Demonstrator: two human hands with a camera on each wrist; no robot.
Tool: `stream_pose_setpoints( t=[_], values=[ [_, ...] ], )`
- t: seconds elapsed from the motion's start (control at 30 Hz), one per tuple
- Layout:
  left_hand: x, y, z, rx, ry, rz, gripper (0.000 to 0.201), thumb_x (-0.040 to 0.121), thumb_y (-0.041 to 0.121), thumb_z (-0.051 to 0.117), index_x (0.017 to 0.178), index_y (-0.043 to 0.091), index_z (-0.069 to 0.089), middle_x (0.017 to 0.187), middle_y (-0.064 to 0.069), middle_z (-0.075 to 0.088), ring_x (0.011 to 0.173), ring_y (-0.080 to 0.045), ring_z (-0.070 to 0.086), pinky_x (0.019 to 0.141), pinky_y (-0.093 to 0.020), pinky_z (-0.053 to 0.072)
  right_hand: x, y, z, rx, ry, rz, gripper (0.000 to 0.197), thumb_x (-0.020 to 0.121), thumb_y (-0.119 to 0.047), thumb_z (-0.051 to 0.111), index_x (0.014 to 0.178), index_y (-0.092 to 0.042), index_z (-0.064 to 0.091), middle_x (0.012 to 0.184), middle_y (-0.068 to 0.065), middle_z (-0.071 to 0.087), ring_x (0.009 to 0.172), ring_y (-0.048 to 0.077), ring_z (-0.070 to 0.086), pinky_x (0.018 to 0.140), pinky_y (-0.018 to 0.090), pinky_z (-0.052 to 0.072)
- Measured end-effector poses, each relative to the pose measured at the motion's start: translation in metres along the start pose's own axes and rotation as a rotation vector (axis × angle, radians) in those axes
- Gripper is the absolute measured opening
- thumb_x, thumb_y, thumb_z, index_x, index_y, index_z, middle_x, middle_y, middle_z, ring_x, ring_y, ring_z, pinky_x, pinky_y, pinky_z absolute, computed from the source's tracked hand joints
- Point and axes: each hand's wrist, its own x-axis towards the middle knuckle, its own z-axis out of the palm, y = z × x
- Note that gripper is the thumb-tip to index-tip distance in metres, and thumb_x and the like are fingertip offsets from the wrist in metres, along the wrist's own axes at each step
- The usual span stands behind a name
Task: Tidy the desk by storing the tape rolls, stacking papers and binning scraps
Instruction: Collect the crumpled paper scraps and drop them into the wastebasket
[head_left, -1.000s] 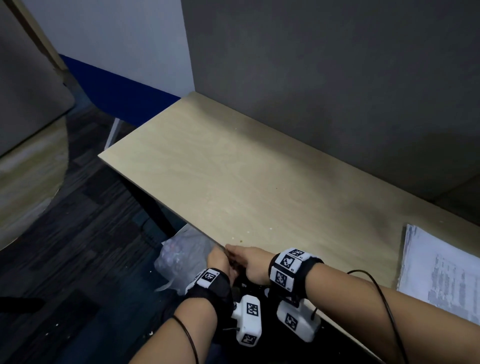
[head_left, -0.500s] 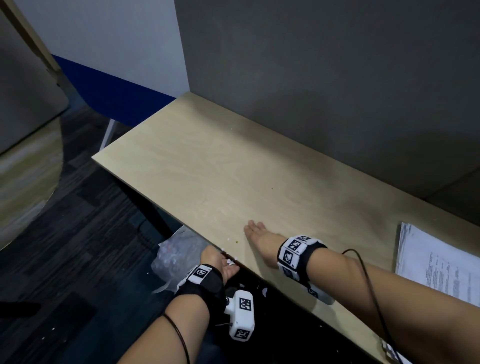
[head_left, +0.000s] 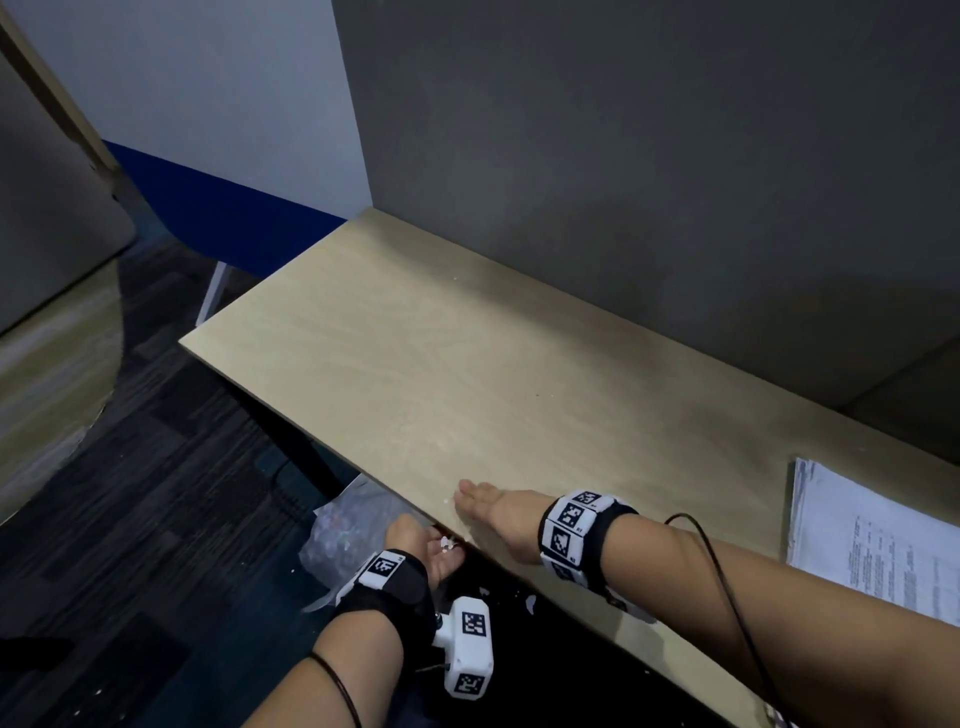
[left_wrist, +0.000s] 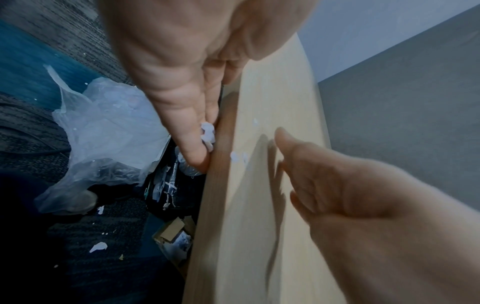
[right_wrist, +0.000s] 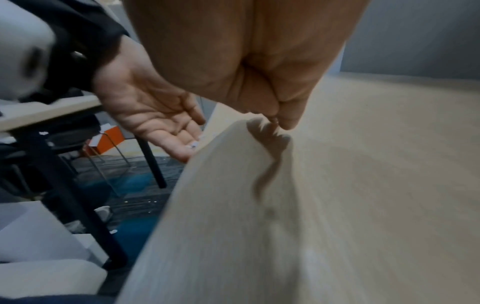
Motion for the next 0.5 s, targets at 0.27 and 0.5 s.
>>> stream_pose_setpoints(
  t=[0.27, 0.5],
  values=[
    [0.005, 0.006, -0.005, 0.014, 0.043, -0.031, 0.038, 0.097, 0.018, 0.022, 0.084, -0.003, 0.05, 0.08, -0.019, 0.053, 0.066, -0.027, 0.051, 0.059, -0.034, 0.049, 0.004, -0.016, -0.004, -0.157, -0.102, -0.114, 0.072, 0.091, -0.002, 0.047, 0.151, -0.029, 0.016, 0.159, -0.007, 0.01, 0.146, 0.029, 0.005, 0.109, 0.049, 0.033],
    [-0.001, 0.007, -0.006, 0.089, -0.01, -0.119, 0.043, 0.103, 0.028, 0.023, 0.086, -0.005, 0.045, 0.082, -0.018, 0.044, 0.062, -0.024, 0.042, 0.052, -0.032, 0.042, -0.043, 0.005, -0.007, 0.049, 0.056, 0.031, 0.061, 0.093, 0.005, 0.039, 0.149, -0.015, 0.028, 0.158, 0.002, 0.02, 0.146, 0.024, 0.015, 0.117, 0.038, 0.021]
  ],
)
